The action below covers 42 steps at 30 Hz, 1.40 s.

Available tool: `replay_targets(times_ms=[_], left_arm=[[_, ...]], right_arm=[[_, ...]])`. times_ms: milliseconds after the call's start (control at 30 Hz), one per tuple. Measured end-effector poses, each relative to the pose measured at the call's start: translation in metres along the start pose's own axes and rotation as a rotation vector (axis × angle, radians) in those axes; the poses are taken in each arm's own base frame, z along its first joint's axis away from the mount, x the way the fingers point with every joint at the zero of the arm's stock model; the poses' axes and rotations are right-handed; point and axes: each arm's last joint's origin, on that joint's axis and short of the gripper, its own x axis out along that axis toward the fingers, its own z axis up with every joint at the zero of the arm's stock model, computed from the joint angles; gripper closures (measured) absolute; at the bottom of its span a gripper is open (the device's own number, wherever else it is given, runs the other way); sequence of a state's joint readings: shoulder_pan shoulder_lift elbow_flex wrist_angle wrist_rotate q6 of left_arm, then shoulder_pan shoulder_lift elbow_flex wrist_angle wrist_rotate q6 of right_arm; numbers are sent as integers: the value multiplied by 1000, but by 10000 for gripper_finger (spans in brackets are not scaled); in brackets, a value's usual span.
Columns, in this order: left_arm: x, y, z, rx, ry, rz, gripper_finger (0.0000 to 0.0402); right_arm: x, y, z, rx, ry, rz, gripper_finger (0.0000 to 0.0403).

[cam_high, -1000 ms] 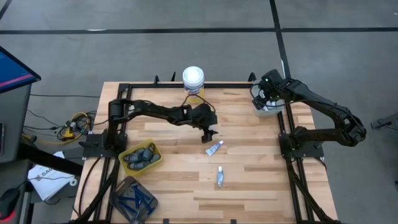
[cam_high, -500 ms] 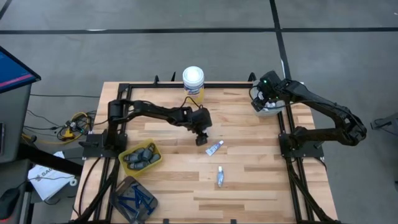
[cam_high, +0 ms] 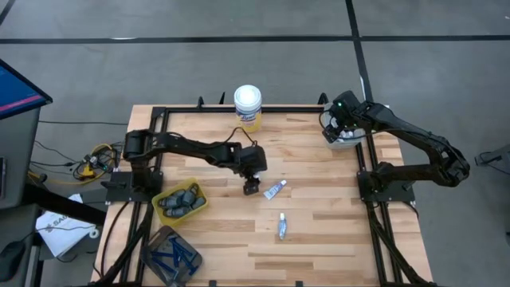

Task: Pick & Place Travel size toiletries
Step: Put the white toothpaste into the gray bin

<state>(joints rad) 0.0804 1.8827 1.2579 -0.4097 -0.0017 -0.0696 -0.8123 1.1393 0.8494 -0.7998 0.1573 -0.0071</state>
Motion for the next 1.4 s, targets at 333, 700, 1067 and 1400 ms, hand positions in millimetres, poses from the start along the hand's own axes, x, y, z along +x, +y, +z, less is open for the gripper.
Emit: replay_targets(times_ms=[333,700,1067,1400], left_arm=[[-28,3,-6,-497,-143,282,156],[19,-33,-19,-696,-155,303,156],[47,-35,-31,-795,-129,348,156],[45,-33,-32,-825,-82,305,202]], right_arm=[[0,2,0,2,-1,6,117],[0,3,1,-3,-8,7,117],[0,3,2,-38,-26,8,117],[0,3,2,-65,-25,8,117]])
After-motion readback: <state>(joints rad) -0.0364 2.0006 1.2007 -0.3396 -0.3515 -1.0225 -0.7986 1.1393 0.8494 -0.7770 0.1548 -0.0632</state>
